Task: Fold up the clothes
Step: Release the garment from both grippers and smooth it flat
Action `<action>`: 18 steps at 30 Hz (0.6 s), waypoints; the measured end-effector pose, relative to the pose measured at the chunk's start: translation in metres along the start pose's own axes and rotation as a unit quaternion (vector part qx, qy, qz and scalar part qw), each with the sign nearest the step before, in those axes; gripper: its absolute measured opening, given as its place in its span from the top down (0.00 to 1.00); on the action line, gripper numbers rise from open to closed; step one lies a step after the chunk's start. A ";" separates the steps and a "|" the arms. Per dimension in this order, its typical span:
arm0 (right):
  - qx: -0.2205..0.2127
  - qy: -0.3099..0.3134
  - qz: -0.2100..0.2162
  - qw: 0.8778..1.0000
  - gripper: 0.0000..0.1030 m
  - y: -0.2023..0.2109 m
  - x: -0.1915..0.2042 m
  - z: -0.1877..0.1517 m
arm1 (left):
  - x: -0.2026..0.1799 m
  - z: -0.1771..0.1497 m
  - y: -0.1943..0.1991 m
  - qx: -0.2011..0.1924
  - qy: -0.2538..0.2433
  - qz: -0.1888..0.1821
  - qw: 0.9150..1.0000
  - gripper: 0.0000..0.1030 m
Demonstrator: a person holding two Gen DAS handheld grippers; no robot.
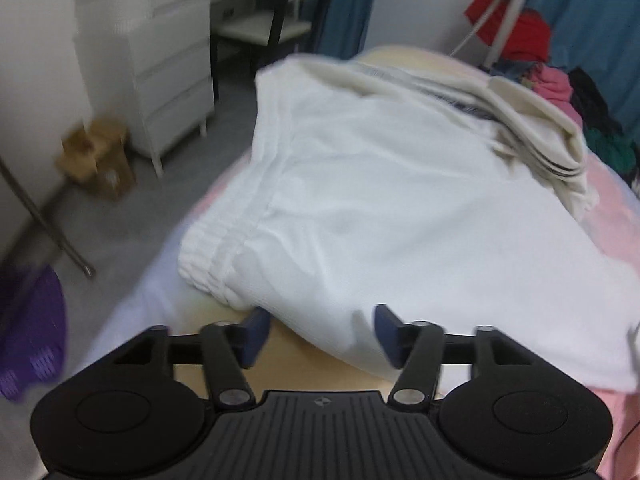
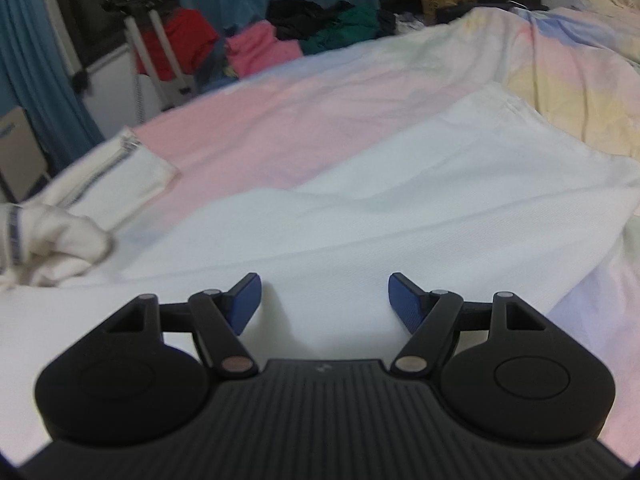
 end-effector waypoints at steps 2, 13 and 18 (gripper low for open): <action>-0.011 0.003 0.023 1.000 0.30 0.010 0.008 0.004 | -0.011 -0.004 0.018 -0.041 -0.024 0.009 0.999 0.20; -0.062 0.044 0.097 0.992 0.30 0.055 0.038 0.012 | -0.141 0.013 0.032 -0.184 -0.066 -0.097 0.976 0.13; -0.085 0.049 0.129 0.987 0.30 0.065 0.045 0.012 | -0.195 0.016 0.016 -0.189 -0.070 -0.154 0.967 0.13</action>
Point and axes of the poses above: each gripper's, at about its wrist camera, not at the fingertips, and y roughly against the way its jaws point, x to its left, z to its top, the point moved 4 cm from there along -y, roughly the way its jaws point, and after that the axes turned 2 degrees about z, right-handed, at the moved point
